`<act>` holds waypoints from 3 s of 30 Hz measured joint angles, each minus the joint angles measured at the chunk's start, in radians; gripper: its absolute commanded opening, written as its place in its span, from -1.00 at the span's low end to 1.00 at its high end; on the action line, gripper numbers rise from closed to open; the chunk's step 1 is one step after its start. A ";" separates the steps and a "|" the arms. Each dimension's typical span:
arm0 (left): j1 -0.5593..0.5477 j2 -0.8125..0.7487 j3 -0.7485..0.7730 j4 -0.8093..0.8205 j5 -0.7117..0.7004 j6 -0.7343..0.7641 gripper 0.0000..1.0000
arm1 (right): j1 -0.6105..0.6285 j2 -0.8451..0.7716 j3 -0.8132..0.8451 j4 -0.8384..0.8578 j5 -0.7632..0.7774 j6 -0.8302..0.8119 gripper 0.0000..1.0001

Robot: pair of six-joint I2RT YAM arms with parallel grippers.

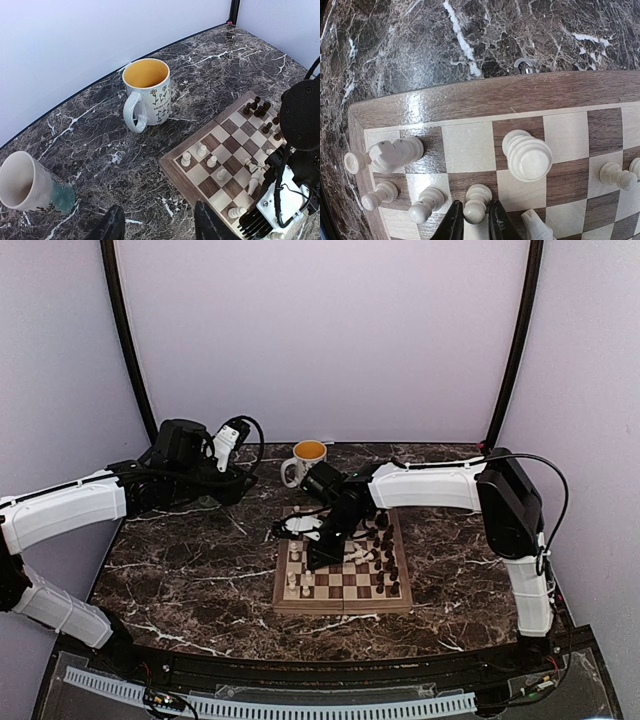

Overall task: Set up the chess pieces on the board
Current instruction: Place the pawn at f2, then adjust the chess pile on the chessboard.

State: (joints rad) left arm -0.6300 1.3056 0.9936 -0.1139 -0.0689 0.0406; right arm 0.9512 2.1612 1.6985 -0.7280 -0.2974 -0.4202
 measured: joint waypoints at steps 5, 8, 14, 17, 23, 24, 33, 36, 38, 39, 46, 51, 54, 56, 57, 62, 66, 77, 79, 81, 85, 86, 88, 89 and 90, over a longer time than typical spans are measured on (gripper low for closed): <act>0.000 0.000 0.000 0.000 0.001 0.000 -0.01 | 0.000 0.000 0.000 -0.008 0.008 -0.002 -0.52; 0.000 0.000 0.000 0.000 0.001 0.000 -0.01 | 0.001 0.000 0.000 -0.010 0.010 -0.002 -0.49; 0.000 0.000 0.000 0.000 0.001 0.000 -0.01 | 0.004 -0.002 -0.001 -0.016 0.012 0.002 -0.45; 0.000 0.000 0.000 0.000 0.001 0.000 -0.05 | 0.004 -0.017 -0.012 -0.021 0.022 0.002 -0.43; 0.000 0.000 0.000 0.000 0.025 0.009 -0.09 | -0.013 -0.107 -0.069 -0.036 0.024 0.002 -0.39; 0.000 0.000 0.000 0.000 0.034 0.012 -0.08 | -0.020 -0.126 -0.079 -0.037 0.022 0.002 -0.39; -0.040 0.090 0.059 -0.016 0.196 0.029 -0.14 | -0.188 -0.305 -0.246 -0.015 -0.047 0.013 -0.38; -0.111 0.169 0.113 -0.034 0.222 0.039 -0.13 | -0.262 -0.379 -0.329 0.006 -0.078 0.022 -0.38; -0.163 0.234 0.161 -0.056 0.233 0.050 -0.12 | -0.309 -0.424 -0.375 0.030 -0.103 0.033 -0.38; -0.187 0.274 0.190 -0.066 0.238 0.056 -0.12 | -0.335 -0.446 -0.398 0.044 -0.114 0.037 -0.38; -0.286 0.534 0.363 -0.143 0.260 0.117 -0.17 | -0.414 -0.565 -0.537 0.148 -0.156 0.075 -0.37; -0.307 0.633 0.424 -0.170 0.259 0.146 -0.18 | -0.438 -0.602 -0.585 0.183 -0.167 0.092 -0.37; -0.310 0.683 0.459 -0.174 0.250 0.162 -0.18 | -0.449 -0.608 -0.588 0.206 -0.170 0.095 -0.37; -0.310 0.702 0.473 -0.174 0.244 0.170 -0.20 | -0.453 -0.619 -0.592 0.216 -0.171 0.097 -0.37; -0.310 0.711 0.481 -0.174 0.243 0.175 -0.22 | -0.455 -0.624 -0.594 0.217 -0.172 0.098 -0.37; -0.310 0.747 0.522 -0.177 0.240 0.193 -0.30 | -0.465 -0.634 -0.600 0.229 -0.176 0.100 -0.37; -0.310 0.762 0.531 -0.181 0.245 0.203 -0.31 | -0.470 -0.634 -0.602 0.232 -0.177 0.100 -0.37; -0.310 0.806 0.549 -0.205 0.270 0.211 -0.43 | -0.475 -0.634 -0.602 0.235 -0.179 0.100 -0.38; -0.310 0.808 0.549 -0.210 0.269 0.211 -0.51 | -0.475 -0.634 -0.602 0.235 -0.179 0.100 -0.38; -0.310 0.808 0.549 -0.217 0.268 0.213 -0.58 | -0.475 -0.634 -0.602 0.235 -0.180 0.100 -0.38; -0.310 0.808 0.549 -0.240 0.267 0.214 -0.68 | -0.475 -0.632 -0.602 0.235 -0.182 0.099 -0.38; -0.310 0.808 0.549 -0.241 0.267 0.214 -0.72 | -0.475 -0.632 -0.602 0.235 -0.182 0.099 -0.38; -0.310 0.806 0.547 -0.242 0.267 0.213 -0.75 | -0.475 -0.629 -0.602 0.235 -0.184 0.099 -0.38; -0.310 0.804 0.543 -0.241 0.266 0.213 -0.76 | -0.475 -0.627 -0.602 0.235 -0.186 0.098 -0.38; -0.310 0.797 0.531 -0.232 0.266 0.211 -0.77 | -0.475 -0.624 -0.602 0.234 -0.190 0.098 -0.38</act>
State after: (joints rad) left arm -0.9401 2.1025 1.5242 -0.3462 0.1970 0.2516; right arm 0.4763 1.5372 1.0969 -0.4938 -0.4870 -0.3218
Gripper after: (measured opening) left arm 0.161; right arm 0.310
